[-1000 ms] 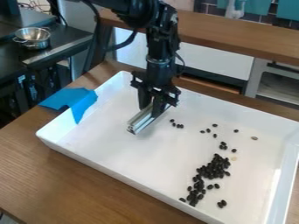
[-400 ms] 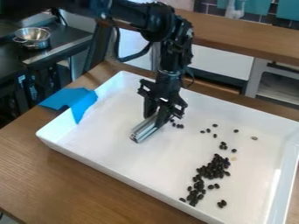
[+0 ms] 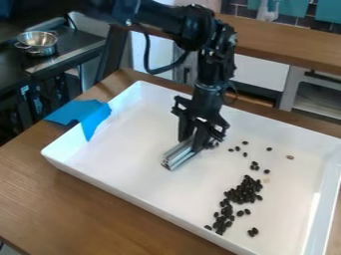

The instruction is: Sweep into pile

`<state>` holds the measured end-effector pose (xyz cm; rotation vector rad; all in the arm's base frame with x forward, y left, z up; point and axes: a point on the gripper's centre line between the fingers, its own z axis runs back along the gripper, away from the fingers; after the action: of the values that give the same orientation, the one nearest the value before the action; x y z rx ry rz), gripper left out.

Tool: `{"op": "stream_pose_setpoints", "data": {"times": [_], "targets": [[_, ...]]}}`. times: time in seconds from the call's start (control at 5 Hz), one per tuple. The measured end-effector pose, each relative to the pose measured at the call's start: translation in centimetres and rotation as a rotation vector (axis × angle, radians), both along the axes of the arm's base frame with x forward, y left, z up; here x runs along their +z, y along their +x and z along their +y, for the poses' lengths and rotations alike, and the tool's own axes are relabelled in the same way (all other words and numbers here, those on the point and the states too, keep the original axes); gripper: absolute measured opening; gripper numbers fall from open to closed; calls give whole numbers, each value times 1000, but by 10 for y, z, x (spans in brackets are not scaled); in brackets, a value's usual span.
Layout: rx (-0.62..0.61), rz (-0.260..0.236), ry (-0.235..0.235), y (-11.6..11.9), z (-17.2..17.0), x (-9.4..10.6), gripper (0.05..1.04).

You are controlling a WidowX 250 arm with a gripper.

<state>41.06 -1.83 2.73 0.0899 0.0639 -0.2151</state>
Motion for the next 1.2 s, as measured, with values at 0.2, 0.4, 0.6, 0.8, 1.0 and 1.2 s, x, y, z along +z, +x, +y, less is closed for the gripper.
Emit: {"op": "stream_pose_setpoints", "data": {"times": [0.2, 0.4, 0.6, 0.8, 1.0, 1.2], "targets": [[-27, -12, 1, -3, -15, -2, 367], [-70, -25, 0, -7, -34, -3, 367], [-92, -30, -5, -12, -47, -1, 367], [-140, -23, -21, -27, -71, -1, 367], [-190, -21, -26, -40, -90, -1, 367], [-212, -21, -17, -42, -92, -2, 367]]}}
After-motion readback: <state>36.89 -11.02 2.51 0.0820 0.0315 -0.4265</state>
